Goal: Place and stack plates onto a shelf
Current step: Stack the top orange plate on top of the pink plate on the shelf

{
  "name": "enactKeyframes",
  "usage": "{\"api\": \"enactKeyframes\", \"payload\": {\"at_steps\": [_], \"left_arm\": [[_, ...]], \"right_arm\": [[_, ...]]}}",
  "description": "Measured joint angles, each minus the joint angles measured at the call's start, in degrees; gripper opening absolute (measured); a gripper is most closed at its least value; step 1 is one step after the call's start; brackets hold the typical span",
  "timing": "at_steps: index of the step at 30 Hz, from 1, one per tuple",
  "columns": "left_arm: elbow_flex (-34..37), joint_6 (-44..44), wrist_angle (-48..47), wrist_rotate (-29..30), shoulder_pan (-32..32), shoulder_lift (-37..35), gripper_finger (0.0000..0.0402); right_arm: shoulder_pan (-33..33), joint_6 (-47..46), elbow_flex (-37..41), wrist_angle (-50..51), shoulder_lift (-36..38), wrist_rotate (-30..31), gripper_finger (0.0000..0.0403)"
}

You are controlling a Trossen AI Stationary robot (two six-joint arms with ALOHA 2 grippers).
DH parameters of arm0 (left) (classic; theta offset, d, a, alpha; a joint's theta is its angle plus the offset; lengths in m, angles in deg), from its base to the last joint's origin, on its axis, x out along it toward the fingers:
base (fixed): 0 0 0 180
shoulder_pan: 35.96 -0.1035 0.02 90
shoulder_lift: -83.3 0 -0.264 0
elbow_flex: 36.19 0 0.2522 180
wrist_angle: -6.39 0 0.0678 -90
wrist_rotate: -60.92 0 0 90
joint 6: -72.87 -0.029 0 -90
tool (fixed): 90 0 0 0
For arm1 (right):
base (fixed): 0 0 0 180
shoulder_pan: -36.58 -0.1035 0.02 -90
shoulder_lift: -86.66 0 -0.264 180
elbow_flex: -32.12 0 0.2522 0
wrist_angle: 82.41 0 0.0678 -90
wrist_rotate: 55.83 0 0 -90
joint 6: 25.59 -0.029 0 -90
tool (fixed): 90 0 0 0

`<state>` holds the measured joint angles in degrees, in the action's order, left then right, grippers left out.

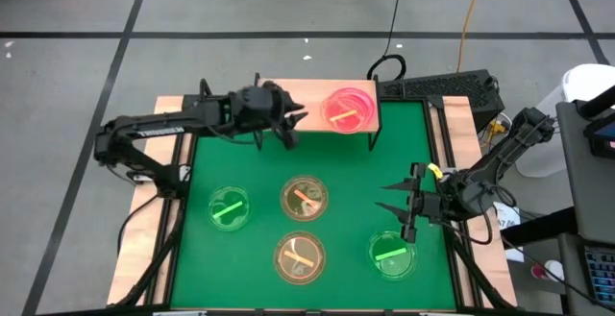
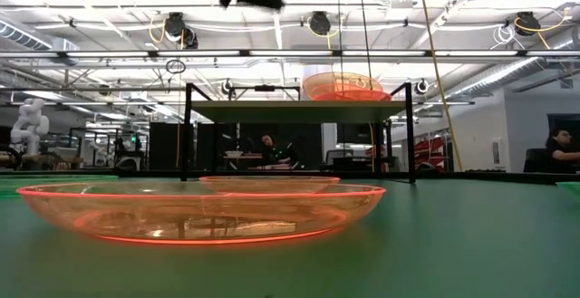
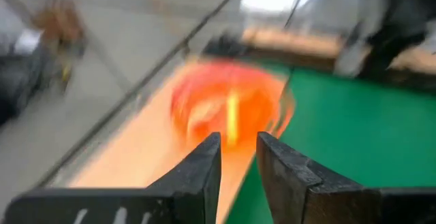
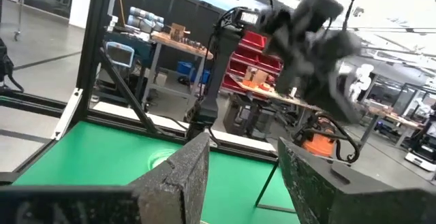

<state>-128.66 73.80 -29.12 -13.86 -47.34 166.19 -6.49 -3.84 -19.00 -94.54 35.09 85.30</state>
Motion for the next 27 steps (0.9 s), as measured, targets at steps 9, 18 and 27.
{"api": "enactKeyframes", "payload": {"at_steps": [9,18,27], "left_arm": [[17.7,5.3,23.3,1.6,-2.3,5.4,0.0102],[19.0,7.1,34.3,1.9,-5.6,12.1,0.0102],[19.0,8.8,39.4,-0.6,-6.1,16.5,0.0102]], "right_arm": [[1.9,-2.2,0.0,-0.9,-1.3,-0.2,0.0155],[3.5,-3.3,0.0,-0.9,-3.6,-0.2,0.0155],[3.5,-3.0,0.0,-1.2,-3.6,-0.2,0.0155]]}}
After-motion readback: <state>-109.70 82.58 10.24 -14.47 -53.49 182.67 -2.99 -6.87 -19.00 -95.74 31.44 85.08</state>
